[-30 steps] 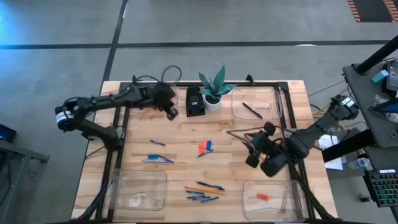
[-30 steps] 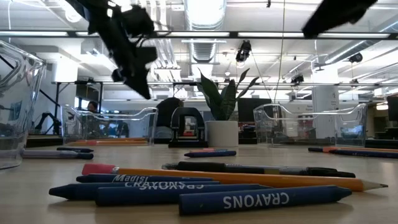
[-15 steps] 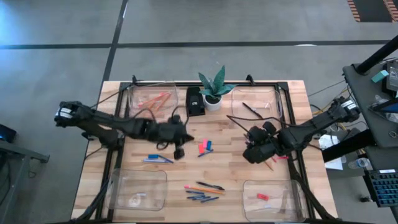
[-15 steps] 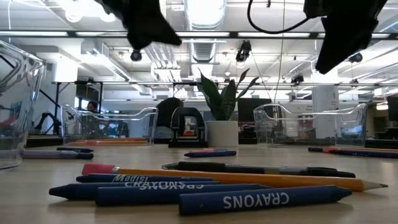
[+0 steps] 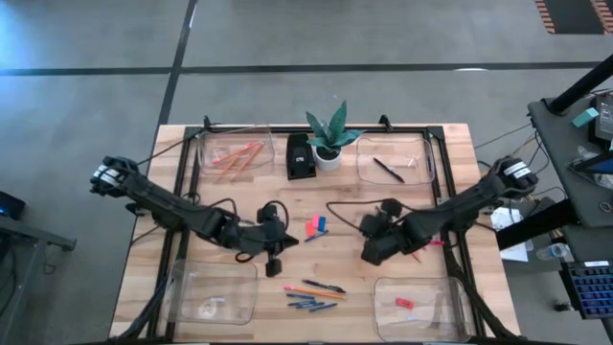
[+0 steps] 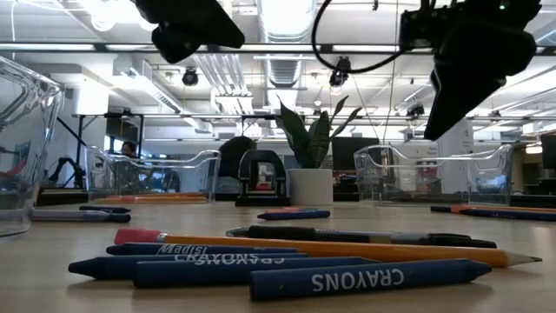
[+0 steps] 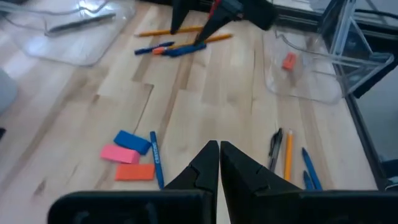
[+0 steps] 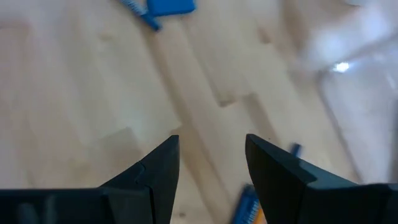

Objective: Sort crayons/erasers/pens/pencils in bins
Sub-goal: Put the black pen into the top right transparent bin

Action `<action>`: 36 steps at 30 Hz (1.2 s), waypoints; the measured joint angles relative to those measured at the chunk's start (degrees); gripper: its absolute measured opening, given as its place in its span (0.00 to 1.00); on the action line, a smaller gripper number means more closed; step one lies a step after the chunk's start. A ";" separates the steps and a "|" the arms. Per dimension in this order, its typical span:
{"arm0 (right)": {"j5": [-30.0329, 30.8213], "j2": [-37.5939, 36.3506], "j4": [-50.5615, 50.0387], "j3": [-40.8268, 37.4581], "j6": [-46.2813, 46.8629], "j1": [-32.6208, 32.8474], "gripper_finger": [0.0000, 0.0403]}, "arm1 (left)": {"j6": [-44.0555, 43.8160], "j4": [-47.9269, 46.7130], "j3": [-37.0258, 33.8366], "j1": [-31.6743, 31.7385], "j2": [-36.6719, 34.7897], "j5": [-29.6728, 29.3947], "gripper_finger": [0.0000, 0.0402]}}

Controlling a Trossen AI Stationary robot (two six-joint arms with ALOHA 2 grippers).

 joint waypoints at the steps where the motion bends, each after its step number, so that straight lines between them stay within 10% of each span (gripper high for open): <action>1: -1.11 0.56 1.36 0.00 -1.30 -0.29 0.44 | -0.71 0.12 0.00 -0.01 0.23 -0.01 0.00; 23: -18.04 15.80 38.62 0.45 -12.08 -2.44 0.44 | -4.93 0.05 0.38 -7.82 0.22 1.43 0.00; 36: -19.39 26.47 36.91 10.69 -13.56 0.19 0.44 | -4.88 0.09 0.28 -7.98 0.20 -0.26 0.00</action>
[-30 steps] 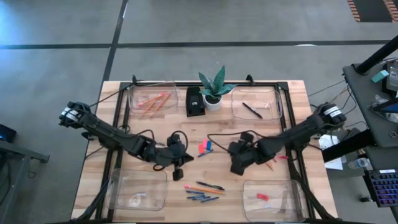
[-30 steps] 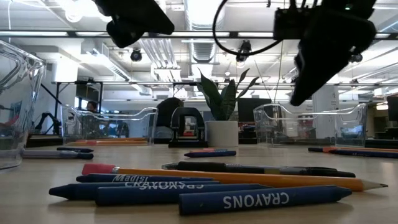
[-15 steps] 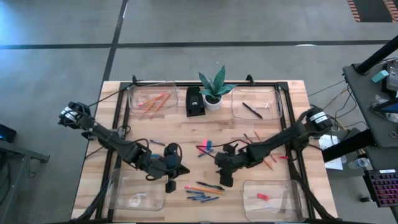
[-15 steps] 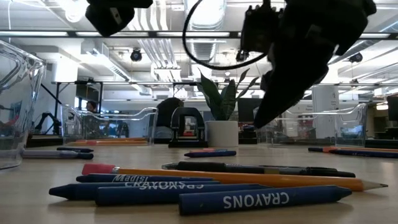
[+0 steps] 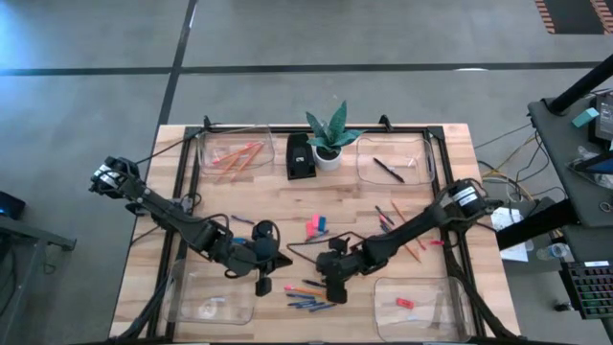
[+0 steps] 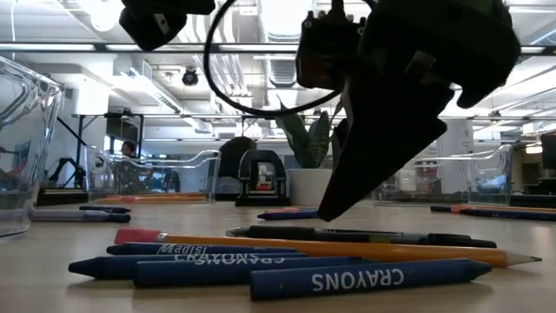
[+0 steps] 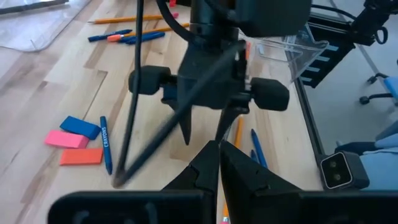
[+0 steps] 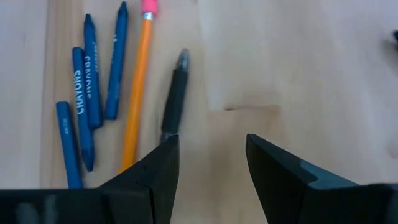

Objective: Sort crayons/erasers/pens/pencils in bins
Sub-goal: Put the black pen into the top right transparent bin

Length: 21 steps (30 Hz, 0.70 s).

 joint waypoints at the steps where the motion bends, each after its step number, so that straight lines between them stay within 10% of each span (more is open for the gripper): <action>1: 0.01 0.14 -0.30 0.31 -0.11 0.26 0.44 | 0.00 -0.01 0.00 -0.06 -0.01 0.00 0.00; 21: 0.86 3.52 1.97 1.53 2.80 2.88 0.44 | 0.06 -0.05 -0.15 -0.22 -0.02 0.26 0.00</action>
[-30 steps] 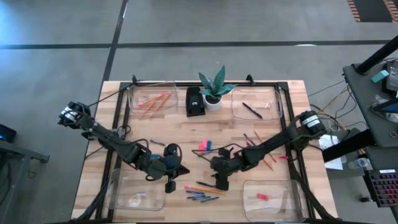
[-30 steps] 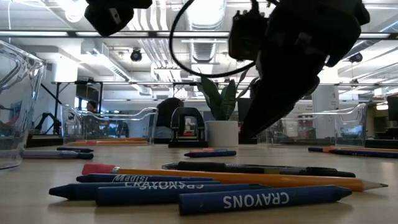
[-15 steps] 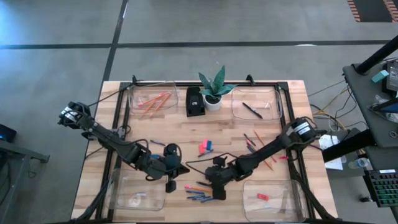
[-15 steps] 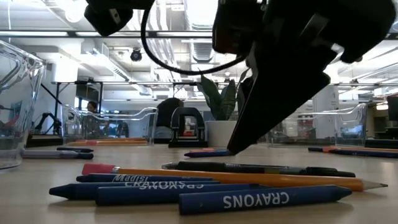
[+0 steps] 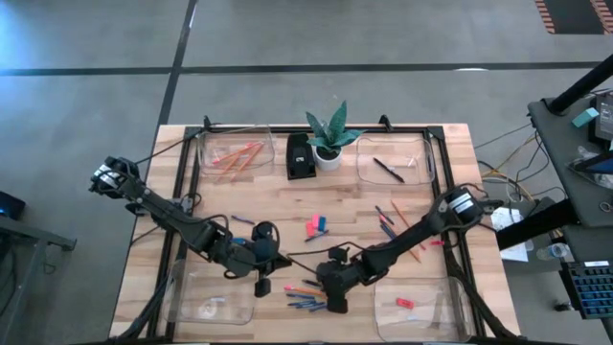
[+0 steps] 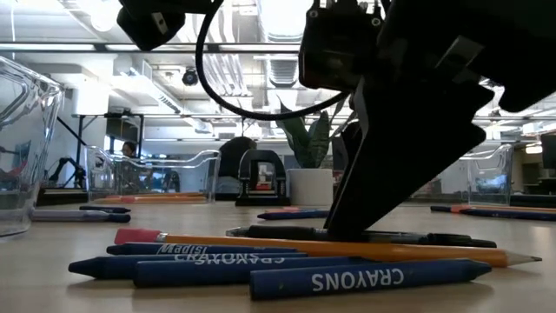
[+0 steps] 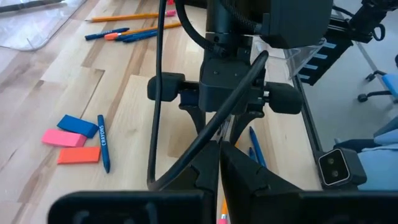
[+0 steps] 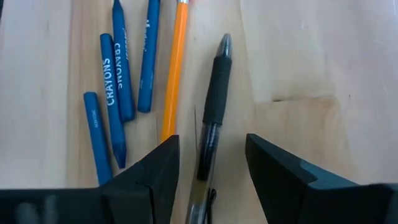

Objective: Sort crayons/erasers/pens/pencils in bins
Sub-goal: Put the black pen into the top right transparent bin

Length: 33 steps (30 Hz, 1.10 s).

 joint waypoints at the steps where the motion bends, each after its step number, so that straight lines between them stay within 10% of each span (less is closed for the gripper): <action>1: 0.08 0.32 0.03 0.17 -0.25 0.04 0.44 | 0.00 -0.03 0.00 0.00 0.00 0.10 0.00; 33: 6.73 -0.27 -4.98 0.16 -11.18 0.02 0.06 | 0.50 -0.43 -0.07 0.07 -0.02 0.18 0.00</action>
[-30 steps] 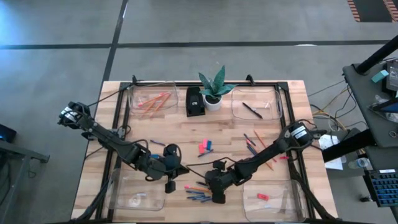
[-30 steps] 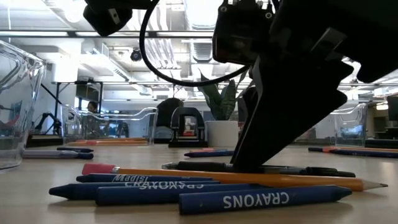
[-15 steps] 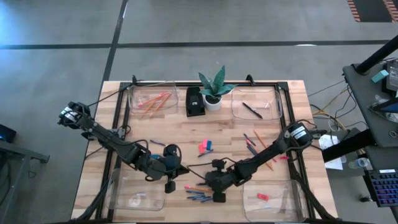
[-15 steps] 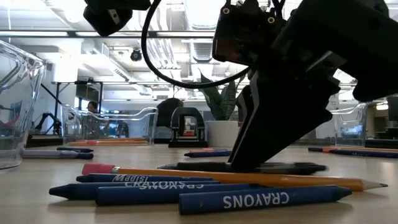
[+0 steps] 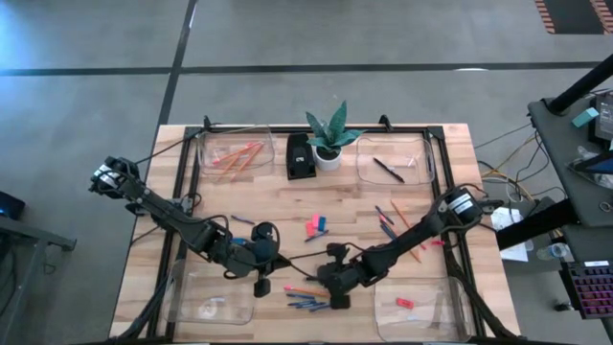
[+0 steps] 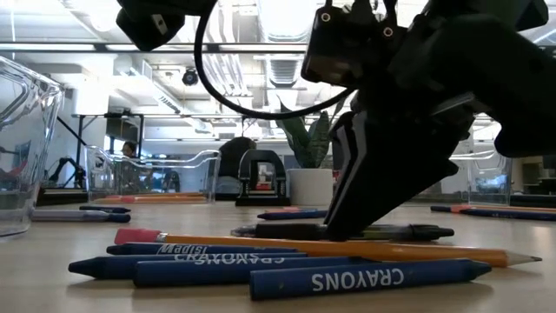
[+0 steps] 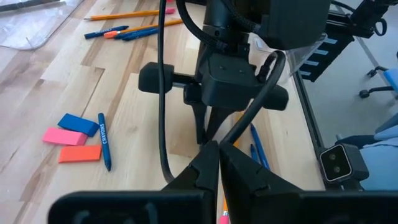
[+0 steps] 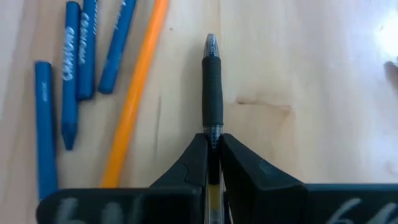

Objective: Sort crayons/erasers/pens/pencils in bins
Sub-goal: Put the black pen into the top right transparent bin

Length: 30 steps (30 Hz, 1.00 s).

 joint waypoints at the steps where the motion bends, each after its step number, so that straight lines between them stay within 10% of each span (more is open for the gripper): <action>1: 0.05 -0.45 -0.50 -0.06 -0.46 -0.06 0.06 | -0.04 0.00 0.00 0.00 0.00 0.00 0.00; 19: 17.45 -20.89 -33.46 -0.48 -3.70 -6.55 0.07 | -0.13 0.07 0.00 0.00 0.00 -2.02 0.00; 30: 21.41 -42.59 -38.75 -13.98 -4.50 -27.58 0.07 | -0.08 0.08 -0.42 0.00 0.00 -4.99 0.00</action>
